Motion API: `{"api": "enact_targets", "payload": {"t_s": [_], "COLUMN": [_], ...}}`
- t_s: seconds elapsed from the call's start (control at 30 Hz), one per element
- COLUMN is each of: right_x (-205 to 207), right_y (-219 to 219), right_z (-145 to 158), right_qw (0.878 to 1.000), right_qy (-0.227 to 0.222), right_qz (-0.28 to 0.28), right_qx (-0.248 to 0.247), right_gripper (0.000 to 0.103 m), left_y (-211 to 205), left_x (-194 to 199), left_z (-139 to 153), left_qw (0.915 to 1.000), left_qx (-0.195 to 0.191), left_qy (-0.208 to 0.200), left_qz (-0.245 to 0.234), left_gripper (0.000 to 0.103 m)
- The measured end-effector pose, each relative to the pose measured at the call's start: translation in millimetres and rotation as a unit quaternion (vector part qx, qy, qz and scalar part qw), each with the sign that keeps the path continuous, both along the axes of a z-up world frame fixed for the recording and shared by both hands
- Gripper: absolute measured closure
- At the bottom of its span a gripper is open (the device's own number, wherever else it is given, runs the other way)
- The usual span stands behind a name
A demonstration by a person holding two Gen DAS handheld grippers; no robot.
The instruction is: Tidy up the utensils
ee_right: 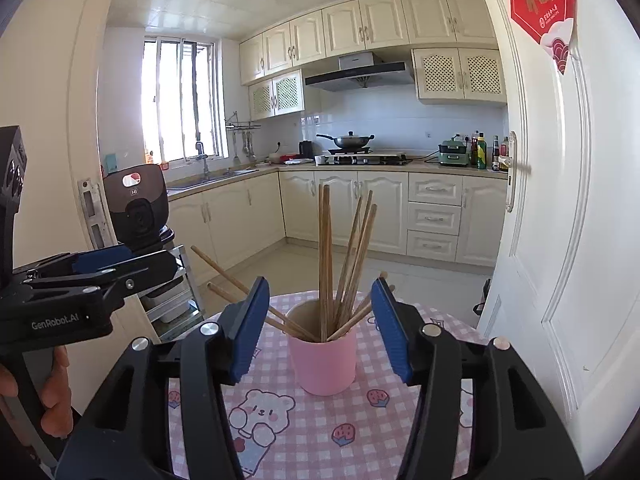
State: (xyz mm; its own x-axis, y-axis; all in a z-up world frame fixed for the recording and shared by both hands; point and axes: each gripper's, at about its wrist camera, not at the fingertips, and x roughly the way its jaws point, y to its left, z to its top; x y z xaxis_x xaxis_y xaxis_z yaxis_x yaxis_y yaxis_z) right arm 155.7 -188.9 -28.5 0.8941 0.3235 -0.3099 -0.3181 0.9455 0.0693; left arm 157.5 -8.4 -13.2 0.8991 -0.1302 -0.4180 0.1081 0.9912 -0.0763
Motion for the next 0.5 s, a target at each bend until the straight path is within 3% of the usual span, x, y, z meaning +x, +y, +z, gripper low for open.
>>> {"api": "enact_targets", "payload": {"t_s": [0.1, 0.5], "right_x": [-11, -75], "right_y": [-2, 6], "right_z": [0, 9], "right_qw": [1.0, 0.999], "right_qy": [0.001, -0.045], "right_qz": [-0.004, -0.025], "right_qx": [0.008, -0.003], "right_gripper": [0.05, 0.017], "left_y": [-1, 6], "left_x": [-17, -80], "left_z": [1, 7], "left_qw": [0.9998, 0.9981], "left_qx": [0.011, 0.02], "left_qy": [-0.014, -0.052], "left_qz": [0.008, 0.025], "left_gripper": [0.016, 0.009]}}
